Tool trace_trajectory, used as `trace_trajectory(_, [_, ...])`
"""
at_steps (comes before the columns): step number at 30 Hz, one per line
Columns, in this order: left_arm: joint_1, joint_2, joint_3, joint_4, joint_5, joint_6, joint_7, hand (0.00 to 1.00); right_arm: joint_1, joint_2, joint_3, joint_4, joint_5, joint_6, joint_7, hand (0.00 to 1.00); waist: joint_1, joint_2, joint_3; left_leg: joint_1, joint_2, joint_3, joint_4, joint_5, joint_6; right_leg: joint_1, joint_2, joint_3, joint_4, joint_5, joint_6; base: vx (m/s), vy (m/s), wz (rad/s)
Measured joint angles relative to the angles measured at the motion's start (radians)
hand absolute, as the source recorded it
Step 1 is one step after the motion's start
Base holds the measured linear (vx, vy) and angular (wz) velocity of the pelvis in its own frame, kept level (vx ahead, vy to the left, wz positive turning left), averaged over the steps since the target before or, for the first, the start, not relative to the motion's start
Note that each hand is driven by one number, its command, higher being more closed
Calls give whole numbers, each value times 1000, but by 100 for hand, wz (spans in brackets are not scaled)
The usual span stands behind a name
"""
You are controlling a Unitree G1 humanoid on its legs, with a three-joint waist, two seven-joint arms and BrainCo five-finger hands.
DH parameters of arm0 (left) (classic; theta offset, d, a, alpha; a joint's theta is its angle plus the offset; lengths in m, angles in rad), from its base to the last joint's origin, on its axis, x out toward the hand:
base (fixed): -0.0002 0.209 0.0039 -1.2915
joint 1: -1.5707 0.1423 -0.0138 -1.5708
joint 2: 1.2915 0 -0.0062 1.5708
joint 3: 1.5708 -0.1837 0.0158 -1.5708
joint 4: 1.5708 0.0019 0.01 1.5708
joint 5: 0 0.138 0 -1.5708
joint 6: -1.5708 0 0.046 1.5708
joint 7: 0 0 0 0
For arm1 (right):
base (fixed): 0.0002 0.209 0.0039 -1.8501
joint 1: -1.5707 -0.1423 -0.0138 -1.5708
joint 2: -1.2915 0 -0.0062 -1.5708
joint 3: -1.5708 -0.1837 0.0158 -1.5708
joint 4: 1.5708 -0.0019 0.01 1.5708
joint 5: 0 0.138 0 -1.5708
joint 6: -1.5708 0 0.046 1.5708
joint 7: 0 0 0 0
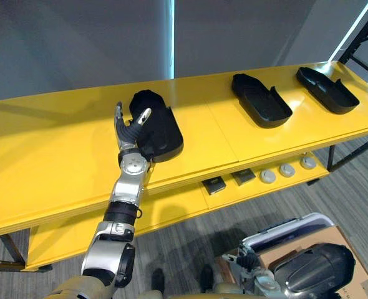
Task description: Walk over and take plastic housings, then place them on the shelf
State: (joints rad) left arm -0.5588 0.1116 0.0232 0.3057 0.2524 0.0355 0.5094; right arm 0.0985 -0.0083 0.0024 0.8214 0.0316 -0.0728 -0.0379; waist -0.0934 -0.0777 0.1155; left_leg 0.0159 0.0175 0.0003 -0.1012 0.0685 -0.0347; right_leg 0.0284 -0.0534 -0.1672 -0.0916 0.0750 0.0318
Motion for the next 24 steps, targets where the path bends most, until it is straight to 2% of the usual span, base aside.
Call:
trace_trajectory(3, [64,-33,-52,-152,74,0,4,0,12,0,8,30,2,-9,0,0,8,3,1,-1,2,-5,-1,-1,-1,0,-3,-2,2,-2,1,-26,3,4])
trace_trajectory(4, [110,-54,-85,-227,110,-3,5,100,22,-5,8,30,7,-15,-1,0,15,5,0,-1,2,-6,-1,-2,-3,0,-5,-2,4,-5,4,-4,0,4])
trace_trajectory(6, [151,-73,-115,-275,130,-6,2,100,32,-9,8,32,8,-18,-2,0,24,7,-1,-1,2,-9,-1,-4,-5,-1,-6,-4,9,-10,7,-4,0,5])
trace_trajectory(9, [244,-80,-189,-312,155,-44,-15,100,41,-12,7,35,8,-19,-3,0,29,9,-2,1,0,-13,-1,0,0,-2,-7,-10,23,-17,7,-8,0,5])
trace_trajectory(12, [332,-72,-239,-311,154,-66,-74,100,41,-11,8,35,8,-20,-3,0,32,9,-2,7,1,-8,-1,0,0,2,-2,-6,23,-17,7,-23,-7,-4])
trace_trajectory(15, [385,-70,-271,-295,159,-83,-125,100,46,-14,8,35,7,-20,-3,0,50,9,-2,9,1,1,-1,0,0,1,-2,2,21,-20,12,-35,0,-6])
trace_trajectory(21, [410,-69,-305,-219,160,-92,-182,100,41,-17,10,35,7,-19,-3,0,53,14,-9,-4,1,2,-2,-5,-4,-10,-3,2,17,-22,15,-18,0,1])
trace_trajectory(24, [413,-69,-310,-210,160,-92,-189,100,37,-18,15,35,7,-19,-3,0,53,14,-9,-11,1,2,-2,-5,-4,-16,-3,2,12,-20,17,0,0,0])
